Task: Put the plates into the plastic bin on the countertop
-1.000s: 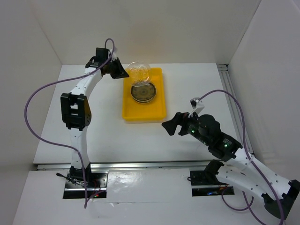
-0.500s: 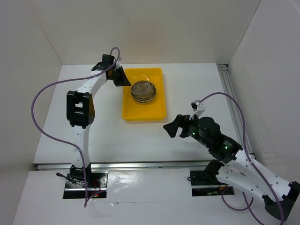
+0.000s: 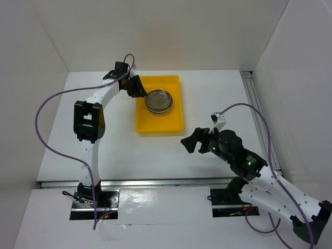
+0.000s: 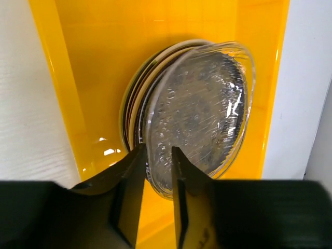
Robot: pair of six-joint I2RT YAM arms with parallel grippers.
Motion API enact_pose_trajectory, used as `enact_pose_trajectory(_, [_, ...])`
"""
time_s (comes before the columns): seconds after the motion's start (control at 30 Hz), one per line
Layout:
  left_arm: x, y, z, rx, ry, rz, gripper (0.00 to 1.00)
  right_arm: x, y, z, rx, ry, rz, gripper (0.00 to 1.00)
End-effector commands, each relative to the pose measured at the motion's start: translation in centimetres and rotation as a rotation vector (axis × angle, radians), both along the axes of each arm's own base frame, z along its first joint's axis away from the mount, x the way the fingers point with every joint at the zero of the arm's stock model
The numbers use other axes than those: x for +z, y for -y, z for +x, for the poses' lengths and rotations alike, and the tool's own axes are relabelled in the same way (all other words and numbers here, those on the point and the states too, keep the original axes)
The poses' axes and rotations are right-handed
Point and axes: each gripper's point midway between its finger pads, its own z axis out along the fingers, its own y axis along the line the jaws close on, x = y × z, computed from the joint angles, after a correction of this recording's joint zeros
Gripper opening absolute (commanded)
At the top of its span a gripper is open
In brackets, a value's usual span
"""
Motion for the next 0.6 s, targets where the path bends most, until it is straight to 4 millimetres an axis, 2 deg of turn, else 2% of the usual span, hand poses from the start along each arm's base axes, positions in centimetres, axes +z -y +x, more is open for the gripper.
enact_pose_trajectory(0.0, [5.6, 0.3, 0.4, -0.003, 0.140, -0.020, 0.40, 0.5, 0.0, 0.1, -0.015, 0.013, 0.017, 1.00])
enact_pose_trajectory(0.1, [7.8, 0.3, 0.2, 0.004, 0.175, -0.033, 0.43, 0.5, 0.0, 0.1, -0.015, 0.013, 0.017, 1.00])
enact_pose_trajectory(0.13, [9.0, 0.4, -0.2, -0.005, 0.199, -0.045, 0.47, 0.5, 0.0, 0.1, -0.015, 0.013, 0.017, 1.00])
enact_pose_trajectory(0.2, [10.6, 0.8, -0.6, -0.009, 0.231, -0.057, 1.00, 0.5, 0.0, 0.1, -0.015, 0.013, 0.017, 1.00])
enact_pose_trajectory(0.3, [14.4, 0.7, -1.5, -0.004, 0.303, -0.076, 1.00, 0.0, -0.1, 0.2, -0.015, 0.006, 0.010, 1.00])
enact_pose_trajectory(0.37, [15.1, 0.1, -2.2, 0.019, 0.316, -0.058, 1.00, 0.0, -0.1, 0.2, -0.015, 0.006, 0.010, 1.00])
enact_pose_trajectory(0.4, [17.4, -0.3, -3.2, 0.033, 0.359, -0.055, 1.00, 0.0, 0.1, 0.3, -0.025, 0.009, 0.008, 1.00])
enact_pose_trajectory(0.43, [18.0, -0.3, -4.0, 0.043, 0.371, -0.044, 1.00, 0.0, 0.1, 0.4, -0.025, 0.009, 0.008, 1.00])
enact_pose_trajectory(0.47, [17.0, -0.9, -5.1, 0.060, 0.341, -0.023, 1.00, -0.3, 0.3, 0.4, -0.035, 0.003, -0.003, 1.00])
enact_pose_trajectory(0.5, [17.2, -1.8, -5.7, 0.099, 0.353, 0.007, 1.00, 0.0, 0.4, 0.4, -0.031, 0.009, -0.011, 1.00])
enact_pose_trajectory(0.53, [19.7, -2.7, -7.7, 0.124, 0.400, 0.015, 1.00, 0.1, 0.9, 0.7, -0.057, 0.021, -0.033, 1.00])
enact_pose_trajectory(0.57, [18.3, -3.0, -9.2, 0.138, 0.373, 0.040, 1.00, 0.3, 1.2, 0.8, -0.072, 0.022, -0.040, 1.00])
